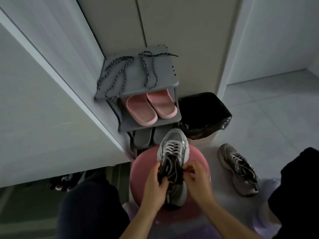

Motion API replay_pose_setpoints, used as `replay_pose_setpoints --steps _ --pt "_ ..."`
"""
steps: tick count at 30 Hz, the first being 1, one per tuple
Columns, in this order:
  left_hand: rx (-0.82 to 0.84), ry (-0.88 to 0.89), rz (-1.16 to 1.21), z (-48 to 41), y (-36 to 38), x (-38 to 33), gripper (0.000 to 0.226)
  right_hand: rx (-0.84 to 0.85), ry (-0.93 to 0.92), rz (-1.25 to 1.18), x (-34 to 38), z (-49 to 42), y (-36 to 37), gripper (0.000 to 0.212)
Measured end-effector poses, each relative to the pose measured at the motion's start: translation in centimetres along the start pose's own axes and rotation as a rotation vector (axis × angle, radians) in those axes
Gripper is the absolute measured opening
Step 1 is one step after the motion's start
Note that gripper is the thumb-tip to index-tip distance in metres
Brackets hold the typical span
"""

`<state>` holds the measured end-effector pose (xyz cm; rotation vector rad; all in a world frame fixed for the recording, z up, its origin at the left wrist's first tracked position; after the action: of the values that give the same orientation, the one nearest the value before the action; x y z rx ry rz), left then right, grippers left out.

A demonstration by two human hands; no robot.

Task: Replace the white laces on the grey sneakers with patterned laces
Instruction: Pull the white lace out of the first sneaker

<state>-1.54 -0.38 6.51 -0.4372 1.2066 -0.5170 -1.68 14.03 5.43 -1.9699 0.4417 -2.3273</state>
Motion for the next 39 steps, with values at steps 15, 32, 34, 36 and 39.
replay_pose_setpoints --steps 15,32,34,36,39 --pt "-0.268 -0.027 0.027 0.2 -2.8 1.8 0.039 0.255 -0.060 -0.112 0.8 0.3 3.6 0.030" --pt "-0.259 0.000 -0.050 -0.8 -3.9 3.1 0.026 0.348 -0.008 -0.112 0.2 -1.2 3.2 0.018" --pt "-0.273 0.054 -0.127 -1.2 -4.1 2.5 0.027 0.308 -0.016 -0.063 0.8 -1.7 3.5 0.022" --pt "-0.320 0.094 -0.229 -1.4 -4.3 1.4 0.027 0.310 -0.034 0.048 1.7 -2.4 3.7 0.023" --pt "-0.379 0.119 -0.220 -1.7 -4.2 0.1 0.026 0.325 -0.055 0.212 2.8 -3.4 4.1 0.024"
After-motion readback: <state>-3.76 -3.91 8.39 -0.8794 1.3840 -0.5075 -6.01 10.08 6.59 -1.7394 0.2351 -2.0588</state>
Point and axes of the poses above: each hand's wrist, its own z-axis away from the middle knuckle, its own y-axis out of the palm, x = y × z, the point moved 4 cm from there along -z, towards the middle knuckle, and after that the axes turned 6 degrees about -z, right-handed, at the moved point
